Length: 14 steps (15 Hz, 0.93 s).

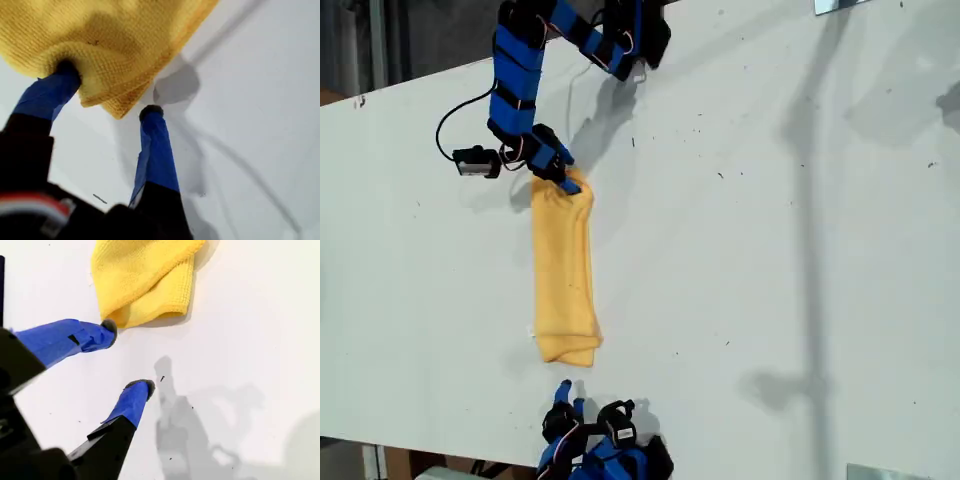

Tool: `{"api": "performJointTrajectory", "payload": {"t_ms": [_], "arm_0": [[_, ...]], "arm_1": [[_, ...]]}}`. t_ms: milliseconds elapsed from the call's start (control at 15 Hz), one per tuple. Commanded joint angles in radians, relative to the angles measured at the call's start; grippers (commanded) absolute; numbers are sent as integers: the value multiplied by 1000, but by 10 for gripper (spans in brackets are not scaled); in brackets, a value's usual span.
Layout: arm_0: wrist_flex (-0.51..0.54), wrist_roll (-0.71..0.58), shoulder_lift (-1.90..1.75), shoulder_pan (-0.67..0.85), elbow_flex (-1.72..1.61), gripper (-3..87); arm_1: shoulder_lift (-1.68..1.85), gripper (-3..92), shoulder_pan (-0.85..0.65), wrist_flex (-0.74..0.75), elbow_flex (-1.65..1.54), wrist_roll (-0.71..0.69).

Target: Grasp corners of a square towel and fold twice.

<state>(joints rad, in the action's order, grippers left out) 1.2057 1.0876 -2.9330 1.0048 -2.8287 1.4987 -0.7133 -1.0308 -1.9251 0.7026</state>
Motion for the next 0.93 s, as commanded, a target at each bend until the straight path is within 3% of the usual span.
{"api": "performJointTrajectory", "payload": {"t_ms": [0,467,533,600,667,867], "arm_0": [[-55,8,-46,6,-87,184],[23,17,-304,-17,-175,160],[23,17,-304,-18,-175,159],[20,15,-304,-18,-176,159],[20,15,-302,-17,-176,158],[18,20,-302,-18,-179,156]], "arm_1": [[-61,292,12,-75,239,-18],[-367,258,-120,-166,385,-37],[-362,178,-123,-181,377,-40],[-360,39,-129,-198,373,-43],[-360,0,-141,-209,364,-52],[-245,0,-207,-172,225,-57]]}}
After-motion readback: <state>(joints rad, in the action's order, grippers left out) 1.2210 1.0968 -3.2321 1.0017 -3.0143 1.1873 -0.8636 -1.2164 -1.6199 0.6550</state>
